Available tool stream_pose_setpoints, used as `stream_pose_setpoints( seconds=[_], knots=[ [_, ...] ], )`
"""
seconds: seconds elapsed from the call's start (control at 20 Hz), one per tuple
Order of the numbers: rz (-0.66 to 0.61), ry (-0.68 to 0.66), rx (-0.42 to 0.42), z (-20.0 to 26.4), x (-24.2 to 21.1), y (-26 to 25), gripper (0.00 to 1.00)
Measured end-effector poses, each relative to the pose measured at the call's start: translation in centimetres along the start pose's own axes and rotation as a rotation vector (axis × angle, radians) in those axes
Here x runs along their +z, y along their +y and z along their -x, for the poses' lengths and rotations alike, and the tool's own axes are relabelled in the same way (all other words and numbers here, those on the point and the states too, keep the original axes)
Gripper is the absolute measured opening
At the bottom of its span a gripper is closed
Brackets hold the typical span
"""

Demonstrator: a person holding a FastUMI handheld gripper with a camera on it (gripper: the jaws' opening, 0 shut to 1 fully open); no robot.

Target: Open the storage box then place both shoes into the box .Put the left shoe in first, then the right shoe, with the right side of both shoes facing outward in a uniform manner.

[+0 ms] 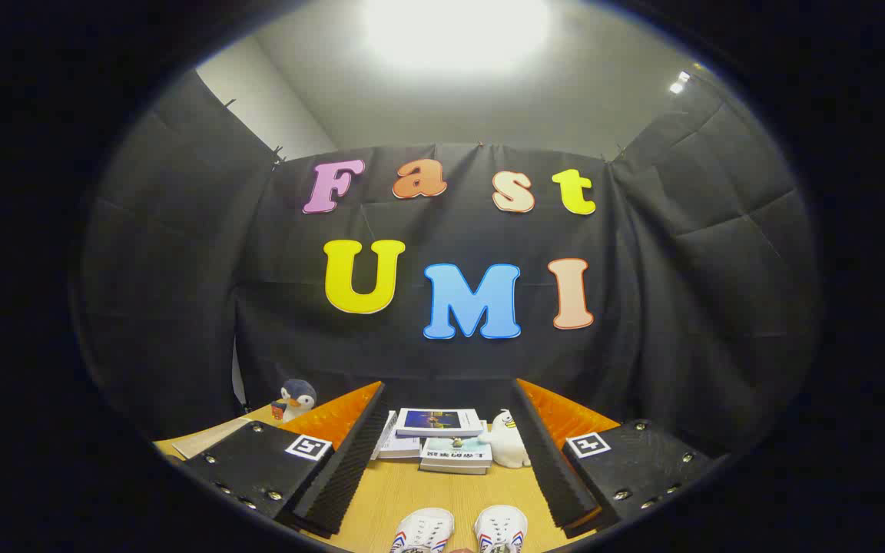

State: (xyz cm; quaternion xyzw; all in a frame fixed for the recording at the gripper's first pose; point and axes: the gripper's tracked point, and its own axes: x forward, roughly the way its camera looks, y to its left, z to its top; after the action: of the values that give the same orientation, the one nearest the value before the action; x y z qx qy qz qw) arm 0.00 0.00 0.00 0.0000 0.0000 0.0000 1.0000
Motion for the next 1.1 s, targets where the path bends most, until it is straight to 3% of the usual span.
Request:
stream_pose_setpoints(
  seconds=[0.8,1.1],
  knots=[
    [-0.050,-0.010,0.040,0.6,-1.2,0.6,0.95],
    [-0.234,0.068,0.125,0.2,-3.9,3.1,0.96]
  ],
)
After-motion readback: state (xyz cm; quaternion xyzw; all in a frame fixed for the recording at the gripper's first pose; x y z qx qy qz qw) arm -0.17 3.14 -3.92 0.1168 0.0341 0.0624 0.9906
